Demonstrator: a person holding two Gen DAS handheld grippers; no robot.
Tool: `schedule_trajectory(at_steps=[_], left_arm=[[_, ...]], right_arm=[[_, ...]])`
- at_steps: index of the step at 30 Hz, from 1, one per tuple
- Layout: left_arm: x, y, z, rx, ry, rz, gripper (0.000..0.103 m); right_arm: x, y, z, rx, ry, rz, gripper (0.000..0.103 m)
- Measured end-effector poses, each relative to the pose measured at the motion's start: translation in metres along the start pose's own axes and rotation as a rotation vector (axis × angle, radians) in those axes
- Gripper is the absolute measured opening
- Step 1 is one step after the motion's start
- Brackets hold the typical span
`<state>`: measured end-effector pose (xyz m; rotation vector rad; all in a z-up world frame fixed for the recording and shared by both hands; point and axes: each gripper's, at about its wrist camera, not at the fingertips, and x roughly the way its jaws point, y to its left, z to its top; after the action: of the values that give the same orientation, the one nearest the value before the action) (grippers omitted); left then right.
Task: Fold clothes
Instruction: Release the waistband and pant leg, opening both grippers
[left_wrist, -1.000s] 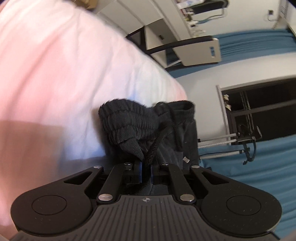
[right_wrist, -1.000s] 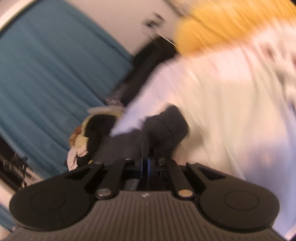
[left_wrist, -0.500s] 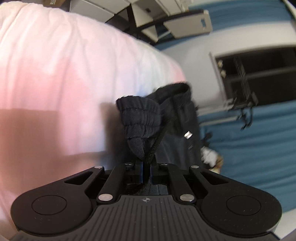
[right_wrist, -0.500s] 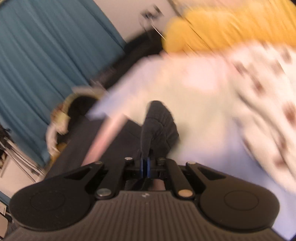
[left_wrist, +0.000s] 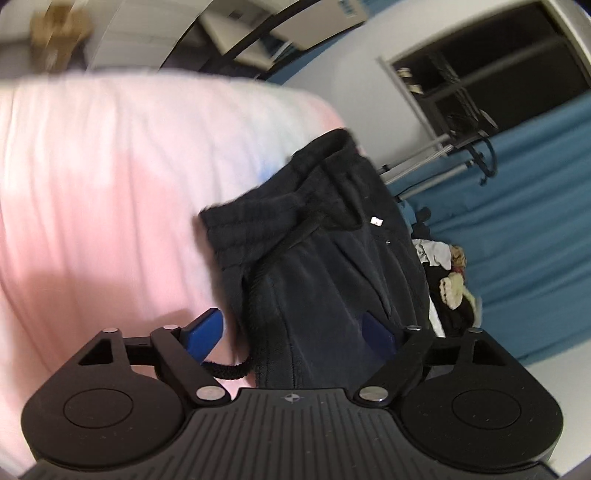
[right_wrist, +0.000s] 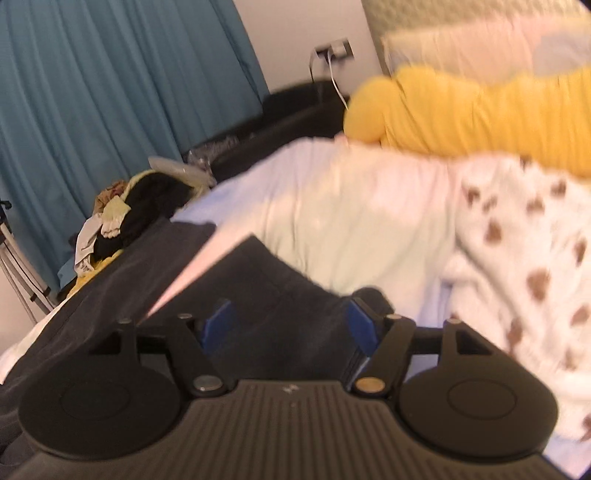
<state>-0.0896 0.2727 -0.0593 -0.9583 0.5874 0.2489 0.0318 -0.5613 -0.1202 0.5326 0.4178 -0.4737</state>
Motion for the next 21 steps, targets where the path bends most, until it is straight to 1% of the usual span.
schedule_trajectory(at_steps=[3,8,11,13,17,19,21], left_arm=[[-0.015,-0.036,-0.006,0.159,-0.068,-0.006,0.091],[-0.013,-0.104,-0.033,0.384,-0.079,-0.094,0.092],[0.005,-0.149,-0.058,0.519,-0.094,-0.128,0.092],[0.021,-0.175,-0.076,0.577,-0.103,-0.144,0.092],[0.053,-0.22,-0.106,0.633,-0.068,-0.207,0.092],[0.069,-0.24,-0.12,0.669,-0.051,-0.226,0.093],[0.085,-0.251,-0.137,0.702,-0.05,-0.237,0.095]], right_arm=[[-0.012,0.017,0.007,-0.043,-0.039,0.055,0.07],[-0.028,0.06,0.012,-0.095,-0.065,0.172,0.07],[-0.04,0.089,0.011,-0.144,-0.076,0.249,0.07],[-0.048,0.106,0.009,-0.173,-0.083,0.293,0.07],[-0.064,0.135,0.003,-0.217,-0.081,0.37,0.07],[-0.068,0.148,-0.004,-0.224,-0.075,0.4,0.07],[-0.07,0.161,-0.016,-0.223,-0.061,0.433,0.071]])
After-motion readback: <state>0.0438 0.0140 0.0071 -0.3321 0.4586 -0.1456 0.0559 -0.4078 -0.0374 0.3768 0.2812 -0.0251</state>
